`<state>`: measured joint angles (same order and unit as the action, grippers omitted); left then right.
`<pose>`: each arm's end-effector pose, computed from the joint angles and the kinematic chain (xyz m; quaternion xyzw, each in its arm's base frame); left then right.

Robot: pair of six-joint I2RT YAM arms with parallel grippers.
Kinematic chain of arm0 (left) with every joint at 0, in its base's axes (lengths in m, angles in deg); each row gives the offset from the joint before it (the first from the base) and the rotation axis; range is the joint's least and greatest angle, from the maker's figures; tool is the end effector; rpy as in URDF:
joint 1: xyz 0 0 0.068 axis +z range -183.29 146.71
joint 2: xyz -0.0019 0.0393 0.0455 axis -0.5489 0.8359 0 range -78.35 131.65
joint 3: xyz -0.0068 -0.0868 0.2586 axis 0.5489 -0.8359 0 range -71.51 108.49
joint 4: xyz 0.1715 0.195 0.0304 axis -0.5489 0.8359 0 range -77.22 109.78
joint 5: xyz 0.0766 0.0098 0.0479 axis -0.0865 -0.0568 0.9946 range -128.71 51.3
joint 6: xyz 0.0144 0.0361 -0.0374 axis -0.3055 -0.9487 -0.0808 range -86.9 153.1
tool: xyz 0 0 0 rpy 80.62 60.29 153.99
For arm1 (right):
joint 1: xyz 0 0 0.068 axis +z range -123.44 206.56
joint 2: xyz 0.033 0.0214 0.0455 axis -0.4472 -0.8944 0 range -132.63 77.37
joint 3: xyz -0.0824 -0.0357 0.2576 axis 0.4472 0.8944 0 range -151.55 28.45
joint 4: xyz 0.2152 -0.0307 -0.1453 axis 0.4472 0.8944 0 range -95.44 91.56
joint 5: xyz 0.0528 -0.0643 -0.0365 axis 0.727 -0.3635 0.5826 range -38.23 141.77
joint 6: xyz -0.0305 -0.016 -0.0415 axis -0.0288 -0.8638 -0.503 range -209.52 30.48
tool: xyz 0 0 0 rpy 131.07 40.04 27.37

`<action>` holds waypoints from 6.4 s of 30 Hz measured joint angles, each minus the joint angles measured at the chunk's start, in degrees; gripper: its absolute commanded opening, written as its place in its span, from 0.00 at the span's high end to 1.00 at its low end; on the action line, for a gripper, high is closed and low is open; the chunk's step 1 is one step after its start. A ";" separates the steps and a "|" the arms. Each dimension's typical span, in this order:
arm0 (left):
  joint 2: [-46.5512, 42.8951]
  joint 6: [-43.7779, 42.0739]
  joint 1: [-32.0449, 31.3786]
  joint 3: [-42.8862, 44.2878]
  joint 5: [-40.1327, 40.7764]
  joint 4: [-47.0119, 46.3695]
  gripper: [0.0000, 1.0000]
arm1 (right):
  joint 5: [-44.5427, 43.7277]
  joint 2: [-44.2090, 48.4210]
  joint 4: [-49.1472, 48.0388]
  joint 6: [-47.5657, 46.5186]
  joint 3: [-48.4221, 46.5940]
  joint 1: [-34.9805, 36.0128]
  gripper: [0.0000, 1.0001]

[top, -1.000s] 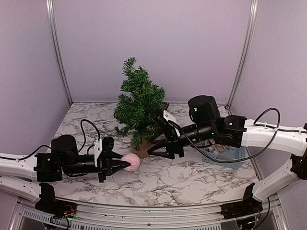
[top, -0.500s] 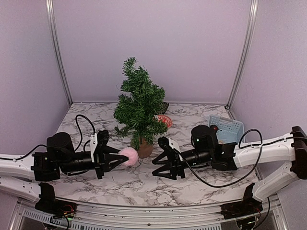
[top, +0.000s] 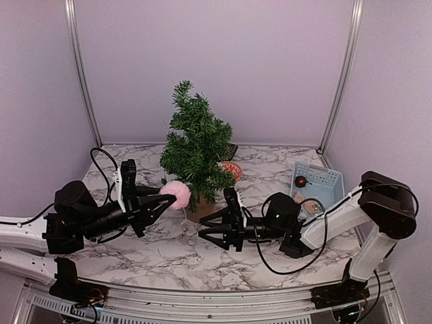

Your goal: Decorate the small christmas tree

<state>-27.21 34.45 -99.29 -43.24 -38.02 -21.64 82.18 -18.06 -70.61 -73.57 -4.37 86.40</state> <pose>0.0862 -0.1923 0.3011 0.3342 0.5369 -0.4263 0.6468 0.1429 0.2817 0.1909 -0.4251 0.5478 0.5714 0.4390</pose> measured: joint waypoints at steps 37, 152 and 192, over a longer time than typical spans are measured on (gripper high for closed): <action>1.40 3.37 0.00 -0.48 2.32 -10.80 1.00 | -7.58 -16.74 -19.71 13.00 -11.72 2.97 0.60; 28.04 14.43 1.62 -9.81 28.35 -32.11 1.00 | -41.27 -8.52 43.19 -0.98 -26.95 10.19 1.00; 26.80 14.88 3.32 -13.03 28.96 -33.11 1.00 | -37.62 -0.26 41.22 10.88 -20.44 5.25 1.00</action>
<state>-0.42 49.33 -95.97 -56.27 -9.06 -54.75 44.57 -18.33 -29.38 -62.69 -24.81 91.64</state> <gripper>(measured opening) 0.087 0.006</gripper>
